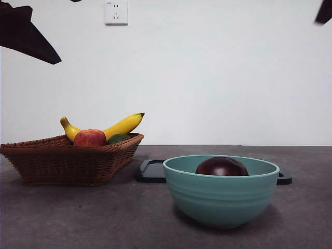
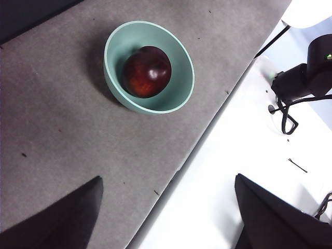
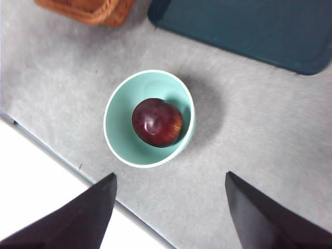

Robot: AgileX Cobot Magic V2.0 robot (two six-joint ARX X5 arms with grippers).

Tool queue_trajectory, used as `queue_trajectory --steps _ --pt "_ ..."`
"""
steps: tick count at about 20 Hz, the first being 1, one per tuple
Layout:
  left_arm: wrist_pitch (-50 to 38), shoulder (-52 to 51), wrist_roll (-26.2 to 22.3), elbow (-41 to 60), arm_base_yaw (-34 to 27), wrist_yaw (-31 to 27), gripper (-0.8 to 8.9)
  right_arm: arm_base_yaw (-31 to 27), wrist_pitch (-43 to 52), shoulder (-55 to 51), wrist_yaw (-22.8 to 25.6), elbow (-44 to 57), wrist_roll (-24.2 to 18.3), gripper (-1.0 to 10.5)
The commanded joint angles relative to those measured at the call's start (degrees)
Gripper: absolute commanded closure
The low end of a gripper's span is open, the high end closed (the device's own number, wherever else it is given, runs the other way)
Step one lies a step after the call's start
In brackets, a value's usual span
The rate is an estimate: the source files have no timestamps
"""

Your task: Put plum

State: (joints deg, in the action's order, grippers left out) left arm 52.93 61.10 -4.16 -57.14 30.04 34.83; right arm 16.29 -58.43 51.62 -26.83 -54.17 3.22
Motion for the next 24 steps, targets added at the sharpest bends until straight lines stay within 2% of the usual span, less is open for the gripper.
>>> queue_trajectory --steps 1,11,18,21,24 --pt "-0.22 0.31 -1.05 -0.48 0.42 0.39 4.09 2.27 2.51 4.31 1.44 -0.90 0.07 6.2" --pt "-0.24 0.31 -1.11 -0.48 0.42 0.39 4.09 11.93 13.25 20.52 11.96 -0.66 1.95 6.2" --pt "-0.46 0.31 -1.14 -0.50 0.39 0.37 4.09 14.45 21.90 27.96 12.37 1.84 3.78 6.2" --pt "-0.63 0.31 -1.14 -0.48 0.42 0.37 4.09 14.73 24.17 30.40 13.84 1.84 3.78 7.1" --pt "-0.68 0.31 -1.14 -0.48 0.39 0.37 4.09 14.75 25.03 32.61 13.81 1.84 3.76 7.4"
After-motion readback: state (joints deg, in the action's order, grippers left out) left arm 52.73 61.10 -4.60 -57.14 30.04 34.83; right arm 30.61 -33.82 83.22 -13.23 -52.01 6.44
